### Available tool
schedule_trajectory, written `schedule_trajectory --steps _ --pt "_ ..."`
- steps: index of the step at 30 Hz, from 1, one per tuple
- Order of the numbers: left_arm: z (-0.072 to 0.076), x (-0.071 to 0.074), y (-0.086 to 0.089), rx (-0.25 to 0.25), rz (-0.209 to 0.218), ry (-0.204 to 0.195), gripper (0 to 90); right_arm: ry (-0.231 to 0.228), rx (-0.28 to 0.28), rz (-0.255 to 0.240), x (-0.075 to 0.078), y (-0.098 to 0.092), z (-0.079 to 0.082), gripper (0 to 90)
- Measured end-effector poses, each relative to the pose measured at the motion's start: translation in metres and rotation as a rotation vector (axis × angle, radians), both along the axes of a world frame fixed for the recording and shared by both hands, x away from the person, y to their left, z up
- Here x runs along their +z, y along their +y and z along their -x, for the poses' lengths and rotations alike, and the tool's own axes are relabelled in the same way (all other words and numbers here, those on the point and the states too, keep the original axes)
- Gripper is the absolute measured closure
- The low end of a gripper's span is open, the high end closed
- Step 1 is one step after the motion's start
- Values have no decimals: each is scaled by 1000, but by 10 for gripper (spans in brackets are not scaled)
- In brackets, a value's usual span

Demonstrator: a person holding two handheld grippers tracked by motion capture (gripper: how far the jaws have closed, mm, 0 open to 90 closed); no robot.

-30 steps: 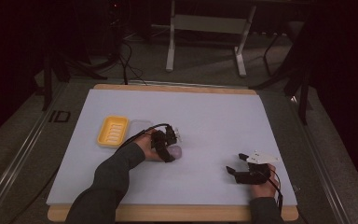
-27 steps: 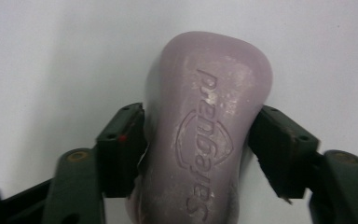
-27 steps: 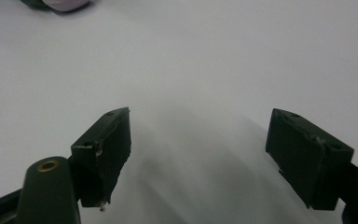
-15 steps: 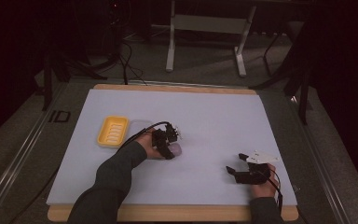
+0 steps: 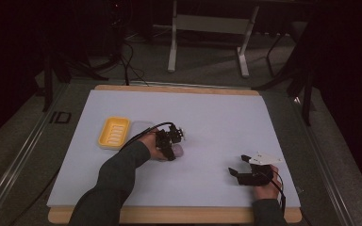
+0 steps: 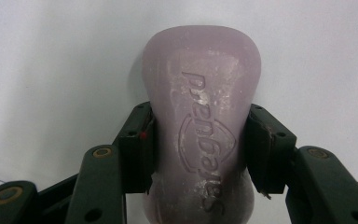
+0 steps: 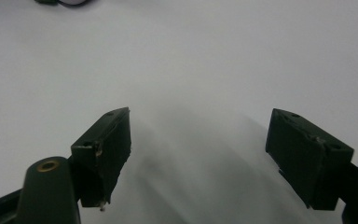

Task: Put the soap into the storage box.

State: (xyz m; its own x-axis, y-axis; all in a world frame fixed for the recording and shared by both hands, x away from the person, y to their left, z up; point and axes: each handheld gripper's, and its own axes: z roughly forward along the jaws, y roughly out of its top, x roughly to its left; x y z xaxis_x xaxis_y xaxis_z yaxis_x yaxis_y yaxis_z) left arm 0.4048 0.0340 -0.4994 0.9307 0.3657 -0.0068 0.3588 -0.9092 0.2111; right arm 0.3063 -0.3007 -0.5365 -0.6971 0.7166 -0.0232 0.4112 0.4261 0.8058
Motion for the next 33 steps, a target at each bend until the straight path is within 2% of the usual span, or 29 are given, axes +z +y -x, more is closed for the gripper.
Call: schedule_trajectory --steps 6,10,17,24,33 --pt "1 0 -2 9 -9 -2 499 -1 -1 1 0 0 0 218" --pt "1 1 -2 11 -12 -27 501 -3 0 0 0 0 0 218" --pt "-2 2 2 52 -22 -34 501 -3 0 0 0 0 0 218" --pt "-5 7 9 94 -10 -13 501 -3 -1 1 0 0 0 218" --pt "-8 14 21 157 -6 -29 501 -4 0 2 0 0 0 218"
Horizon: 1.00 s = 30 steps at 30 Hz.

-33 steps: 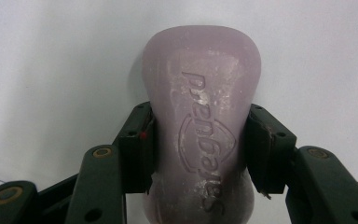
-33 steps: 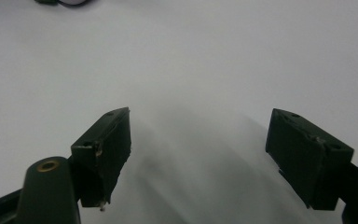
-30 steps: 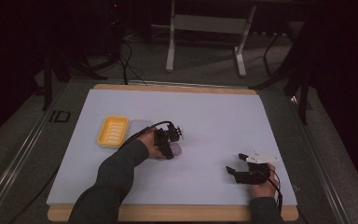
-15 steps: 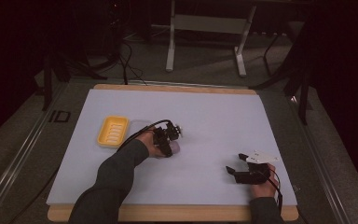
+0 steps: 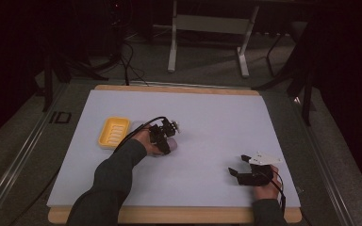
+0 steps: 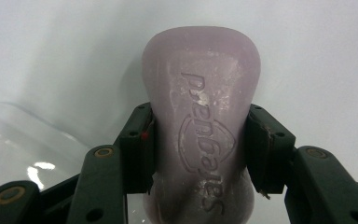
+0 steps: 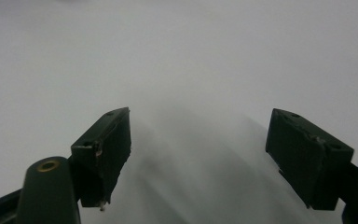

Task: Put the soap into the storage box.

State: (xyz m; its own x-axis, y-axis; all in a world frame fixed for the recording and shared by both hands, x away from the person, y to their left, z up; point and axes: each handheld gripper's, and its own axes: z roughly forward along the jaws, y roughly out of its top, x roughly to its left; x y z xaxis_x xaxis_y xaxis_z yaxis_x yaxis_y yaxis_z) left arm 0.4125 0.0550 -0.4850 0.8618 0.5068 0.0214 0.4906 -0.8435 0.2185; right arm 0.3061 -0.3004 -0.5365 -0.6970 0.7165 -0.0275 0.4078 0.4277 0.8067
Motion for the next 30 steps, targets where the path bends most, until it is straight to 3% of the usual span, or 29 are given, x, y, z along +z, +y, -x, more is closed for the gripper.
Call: schedule_trajectory --steps 7,30 --pt "-2 6 7 41 12 -11 501 0 -1 1 0 0 0 218" --pt "-12 20 45 241 49 -34 501 -2 -2 1 0 0 0 218"
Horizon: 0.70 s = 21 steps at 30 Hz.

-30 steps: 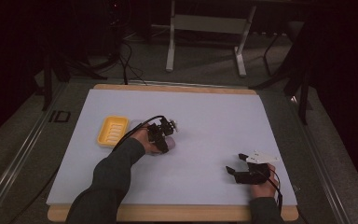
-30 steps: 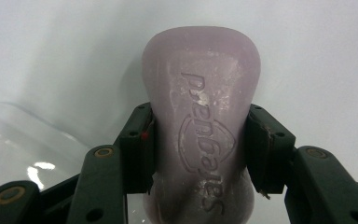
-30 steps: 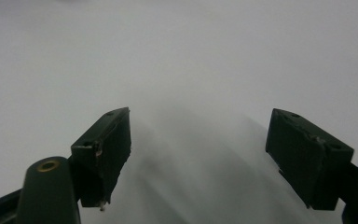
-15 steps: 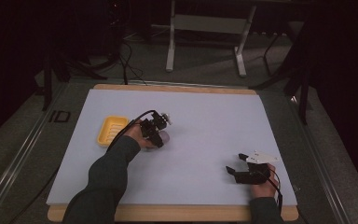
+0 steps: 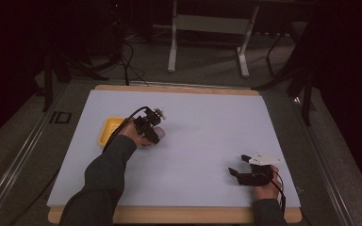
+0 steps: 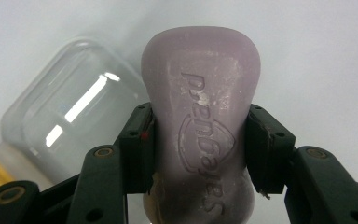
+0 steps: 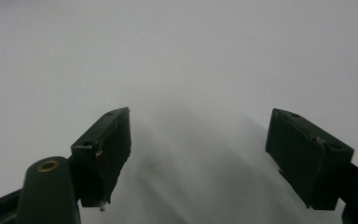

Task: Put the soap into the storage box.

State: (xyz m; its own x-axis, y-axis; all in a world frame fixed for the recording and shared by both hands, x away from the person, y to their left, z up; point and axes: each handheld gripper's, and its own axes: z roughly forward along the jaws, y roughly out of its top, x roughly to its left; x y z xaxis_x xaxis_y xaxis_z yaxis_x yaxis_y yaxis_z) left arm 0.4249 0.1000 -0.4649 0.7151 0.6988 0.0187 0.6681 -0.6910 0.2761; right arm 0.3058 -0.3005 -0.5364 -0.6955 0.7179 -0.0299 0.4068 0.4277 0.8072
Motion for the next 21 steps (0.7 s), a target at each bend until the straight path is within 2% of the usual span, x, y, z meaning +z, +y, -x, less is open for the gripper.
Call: schedule_trajectory --steps 6,12,21 --pt "-3 3 10 41 3 -3 502 0 -1 1 0 0 0 218" --pt "-3 8 17 56 -6 -14 502 1 -3 -3 0 0 0 218" --pt "-6 14 31 107 -8 -22 502 -4 -6 -6 0 -1 0 218"
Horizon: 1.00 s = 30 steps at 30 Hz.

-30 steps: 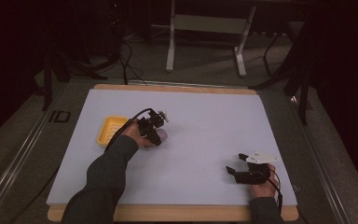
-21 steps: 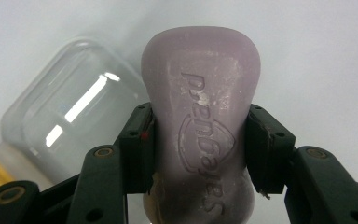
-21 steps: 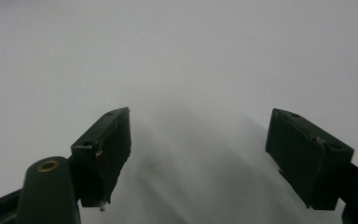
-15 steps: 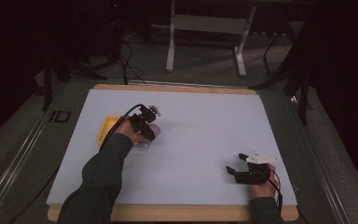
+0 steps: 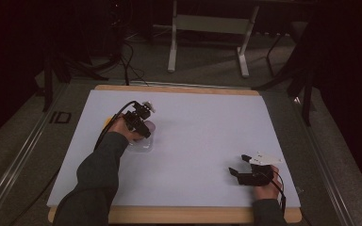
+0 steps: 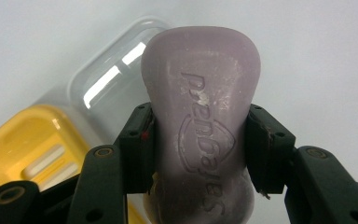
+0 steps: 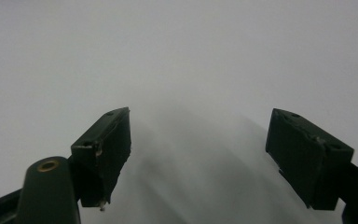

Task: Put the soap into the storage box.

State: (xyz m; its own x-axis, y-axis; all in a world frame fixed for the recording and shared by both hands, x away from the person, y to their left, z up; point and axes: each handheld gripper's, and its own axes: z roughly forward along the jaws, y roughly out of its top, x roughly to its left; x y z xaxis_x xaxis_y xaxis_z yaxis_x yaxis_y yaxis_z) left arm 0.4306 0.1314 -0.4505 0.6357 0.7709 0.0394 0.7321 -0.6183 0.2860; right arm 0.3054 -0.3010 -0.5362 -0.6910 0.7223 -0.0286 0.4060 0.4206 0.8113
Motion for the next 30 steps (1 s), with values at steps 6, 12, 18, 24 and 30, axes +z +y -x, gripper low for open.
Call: schedule_trajectory --steps 6,12,18,24,30 --pt "-2 0 9 36 -10 -1 501 0 -1 -1 0 0 0 218" --pt "-4 0 18 68 -9 -1 501 0 0 0 0 0 0 218" --pt "-5 -2 26 103 -13 -2 501 -1 -1 -1 0 0 0 218" --pt "-7 -4 35 131 -11 0 501 -1 -3 -3 0 0 0 218" --pt "-8 -5 45 164 2 -1 501 -1 -3 -4 0 0 0 218"
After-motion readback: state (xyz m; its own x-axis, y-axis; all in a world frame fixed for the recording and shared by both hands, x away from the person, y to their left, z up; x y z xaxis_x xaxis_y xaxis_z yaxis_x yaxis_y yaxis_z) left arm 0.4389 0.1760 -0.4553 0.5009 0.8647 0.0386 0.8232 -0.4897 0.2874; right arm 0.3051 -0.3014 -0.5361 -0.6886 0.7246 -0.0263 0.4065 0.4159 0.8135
